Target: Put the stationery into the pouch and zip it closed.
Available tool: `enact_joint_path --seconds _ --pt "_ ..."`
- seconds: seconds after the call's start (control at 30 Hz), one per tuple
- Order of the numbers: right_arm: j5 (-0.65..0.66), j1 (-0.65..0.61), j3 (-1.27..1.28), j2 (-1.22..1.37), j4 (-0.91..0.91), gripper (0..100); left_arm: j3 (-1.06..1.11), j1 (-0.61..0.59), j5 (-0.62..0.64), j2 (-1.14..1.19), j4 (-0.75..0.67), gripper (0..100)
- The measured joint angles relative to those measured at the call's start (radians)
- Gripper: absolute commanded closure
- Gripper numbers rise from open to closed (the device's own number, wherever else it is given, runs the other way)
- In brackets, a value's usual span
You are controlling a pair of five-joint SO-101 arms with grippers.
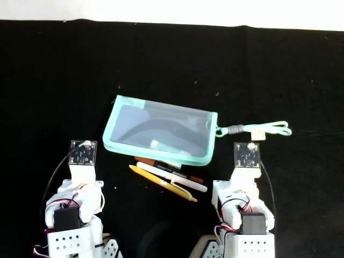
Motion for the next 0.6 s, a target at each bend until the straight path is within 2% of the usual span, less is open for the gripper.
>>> enact_joint_path --seconds 0.4,0.6 --pt "0.0 0.0 0.0 0.0 0.0 98.6 0.0 0.002 0.0 0.0 0.0 99" --pt "0.0 0.0 0.0 0.0 0.0 98.6 0.0 0.109 0.0 0.0 0.003 99"
